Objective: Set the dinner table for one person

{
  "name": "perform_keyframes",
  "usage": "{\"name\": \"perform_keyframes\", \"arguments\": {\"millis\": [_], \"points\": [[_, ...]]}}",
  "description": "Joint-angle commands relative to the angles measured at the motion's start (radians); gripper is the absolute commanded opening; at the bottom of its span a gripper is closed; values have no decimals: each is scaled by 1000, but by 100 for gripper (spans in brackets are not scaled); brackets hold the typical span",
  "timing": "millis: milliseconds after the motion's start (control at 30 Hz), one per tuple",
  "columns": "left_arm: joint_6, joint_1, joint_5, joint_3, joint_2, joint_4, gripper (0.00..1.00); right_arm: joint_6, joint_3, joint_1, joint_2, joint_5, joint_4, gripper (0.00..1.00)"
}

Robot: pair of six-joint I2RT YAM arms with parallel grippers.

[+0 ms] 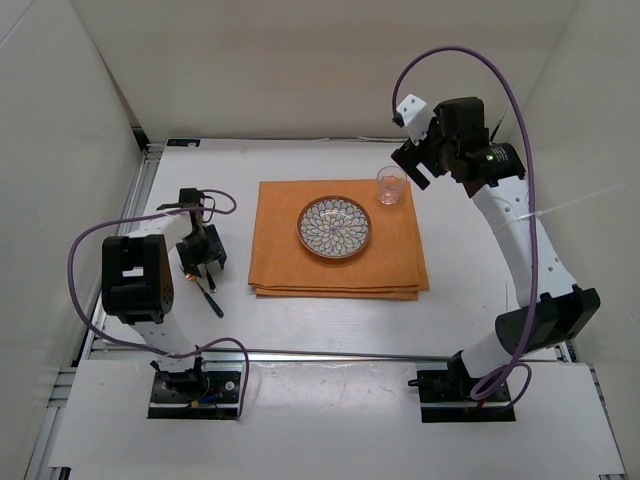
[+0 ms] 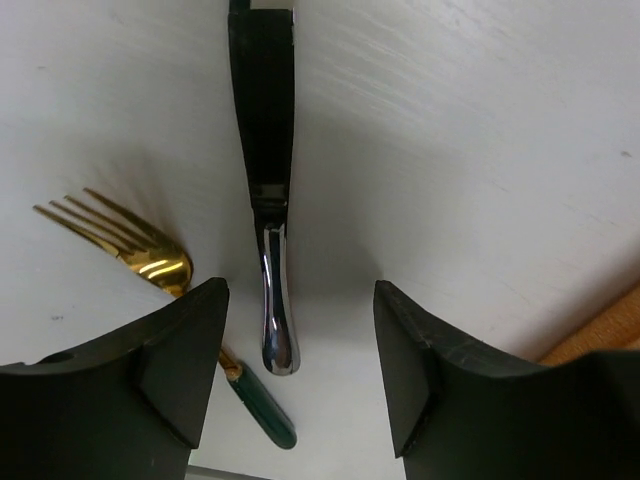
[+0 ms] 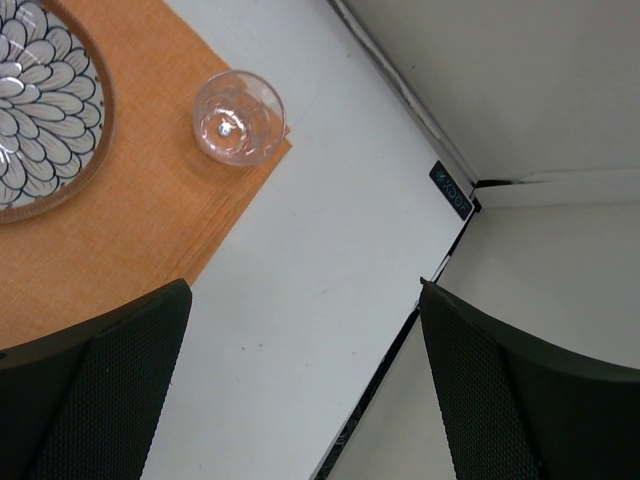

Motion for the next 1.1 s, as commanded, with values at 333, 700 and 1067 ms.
{"name": "perform_keyframes", "arguments": {"millis": [333, 700, 1067], "points": [[-13, -32, -39, 40, 103, 43, 50, -1, 118, 9, 24, -33, -34, 97], [-4, -32, -86, 63, 171, 53, 37, 2, 138, 9, 13, -23, -52, 99], [5, -32, -86, 81, 221, 84, 10, 11, 194, 9, -7, -33, -92, 100]]}}
